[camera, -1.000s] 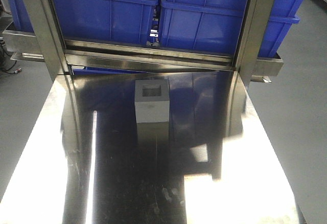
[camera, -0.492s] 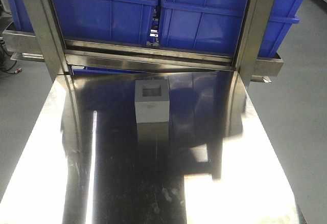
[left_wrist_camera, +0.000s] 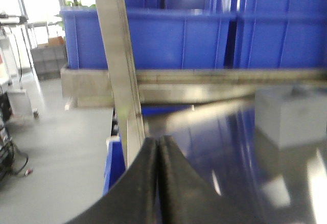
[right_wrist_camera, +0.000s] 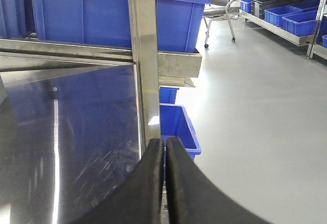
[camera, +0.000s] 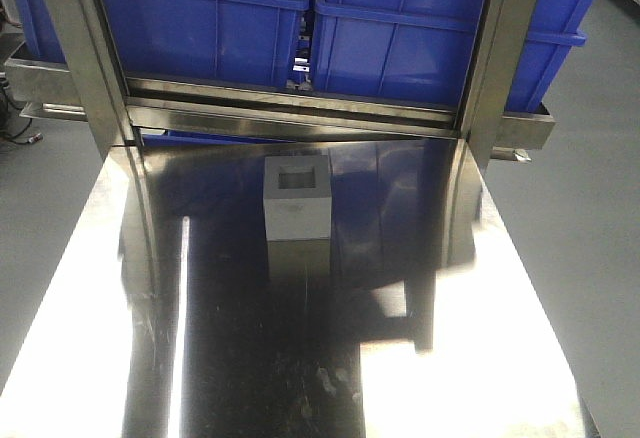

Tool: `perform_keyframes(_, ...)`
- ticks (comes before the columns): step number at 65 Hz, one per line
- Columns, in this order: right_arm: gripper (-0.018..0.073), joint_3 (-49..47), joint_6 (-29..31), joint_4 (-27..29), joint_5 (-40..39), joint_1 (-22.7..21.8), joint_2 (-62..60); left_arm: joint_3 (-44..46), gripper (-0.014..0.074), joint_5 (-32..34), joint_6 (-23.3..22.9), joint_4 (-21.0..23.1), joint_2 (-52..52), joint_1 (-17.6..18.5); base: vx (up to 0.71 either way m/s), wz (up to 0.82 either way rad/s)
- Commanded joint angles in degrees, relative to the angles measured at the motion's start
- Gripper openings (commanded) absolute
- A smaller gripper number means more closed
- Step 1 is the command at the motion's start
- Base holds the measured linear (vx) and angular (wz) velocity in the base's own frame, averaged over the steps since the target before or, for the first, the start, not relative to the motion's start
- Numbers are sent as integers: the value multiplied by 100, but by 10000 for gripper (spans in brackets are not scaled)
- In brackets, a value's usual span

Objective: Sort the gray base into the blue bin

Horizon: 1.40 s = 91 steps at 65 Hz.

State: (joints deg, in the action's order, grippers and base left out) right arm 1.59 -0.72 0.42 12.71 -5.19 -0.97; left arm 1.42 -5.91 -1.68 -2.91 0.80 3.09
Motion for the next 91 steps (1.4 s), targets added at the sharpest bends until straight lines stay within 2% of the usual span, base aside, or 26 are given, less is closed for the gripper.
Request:
perform_keyframes(1,-5,12,72,-42,-430,2,-10,691,2,455,-223,47,-85,-4,0,0)
perform_keyframes(10,-5,12,72,-42,-430,2,-10,1578,2,-47,-169,-9,-778,-4,0,0)
perform_keyframes(19,-5,12,72,-42,-430,2,-10,2522,2,-682,9,-5,-1917,-4,0,0)
perform_keyframes(28,-5,12,72,-42,-430,2,-10,3131,2,-1034,9,-4,-2824,-4,0,0)
perform_keyframes(37,-5,12,72,-42,-430,2,-10,3301,2,-984,9,1,-3273,-4,0,0)
perform_keyframes(50,-5,12,72,-42,-430,2,-10,3301,31,-980,9,1,-3341,-4,0,0)
perform_keyframes(54,-5,12,72,-42,-430,2,-10,3301,81,-971,9,1,-3341,-4,0,0)
perform_keyframes(58,-5,12,72,-42,-430,2,-10,3290,171,-971,9,1,-3341,-4,0,0)
perform_keyframes(70,-5,12,72,-42,-430,2,-10,3285,561,-1060,9,1,-3346,-4,0,0)
perform_keyframes(77,-5,12,72,-42,-430,2,-10,3285,706,-1073,9,1,-3346,-4,0,0)
perform_keyframes(80,-5,12,72,-42,-430,2,-10,3285,734,-1073,9,1,-3346,-4,0,0)
perform_keyframes(91,-5,12,72,-42,-430,2,-10,3285,707,-1073,9,1,-3346,-4,0,0)
